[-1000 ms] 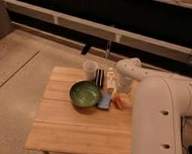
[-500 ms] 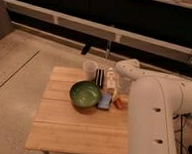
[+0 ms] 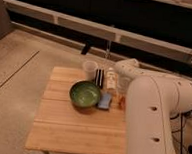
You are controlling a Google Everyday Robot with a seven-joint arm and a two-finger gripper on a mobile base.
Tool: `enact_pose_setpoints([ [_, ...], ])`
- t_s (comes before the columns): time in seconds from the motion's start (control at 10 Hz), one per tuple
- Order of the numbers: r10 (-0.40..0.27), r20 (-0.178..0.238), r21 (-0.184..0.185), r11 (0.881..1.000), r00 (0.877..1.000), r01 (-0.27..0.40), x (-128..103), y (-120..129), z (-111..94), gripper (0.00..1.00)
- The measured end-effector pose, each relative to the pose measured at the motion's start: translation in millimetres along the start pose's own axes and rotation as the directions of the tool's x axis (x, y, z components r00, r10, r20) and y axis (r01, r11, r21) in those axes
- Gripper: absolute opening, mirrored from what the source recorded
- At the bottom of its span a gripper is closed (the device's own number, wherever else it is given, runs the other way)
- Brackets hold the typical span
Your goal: Drag the pepper across the table
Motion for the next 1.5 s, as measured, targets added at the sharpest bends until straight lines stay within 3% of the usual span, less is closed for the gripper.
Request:
enact_pose_setpoints([
  [0.2, 0.022, -0.004, 0.038, 0.999, 1.000, -0.022, 6.3, -21.5, -1.0, 0.00],
  [0.4, 0.093, 0.002, 0.073, 0.993, 0.996, -0.093, 19.2, -59.9, -8.1, 0.00],
  [0.7, 0.212, 0.041, 0.073, 0.974, 0.976, -0.214, 36.6, -104.9, -23.1, 0.00],
  [0.9, 0.255, 0.068, 0.077, 0.962, 0.964, -0.260, 44.7, -126.0, -31.4, 0.00],
  [1.2, 0.252, 0.070, 0.071, 0.964, 0.965, -0.257, 42.7, -121.5, -31.7, 0.22],
  [1.5, 0.250, 0.070, 0.072, 0.964, 0.966, -0.255, 42.5, -120.8, -31.6, 0.54],
])
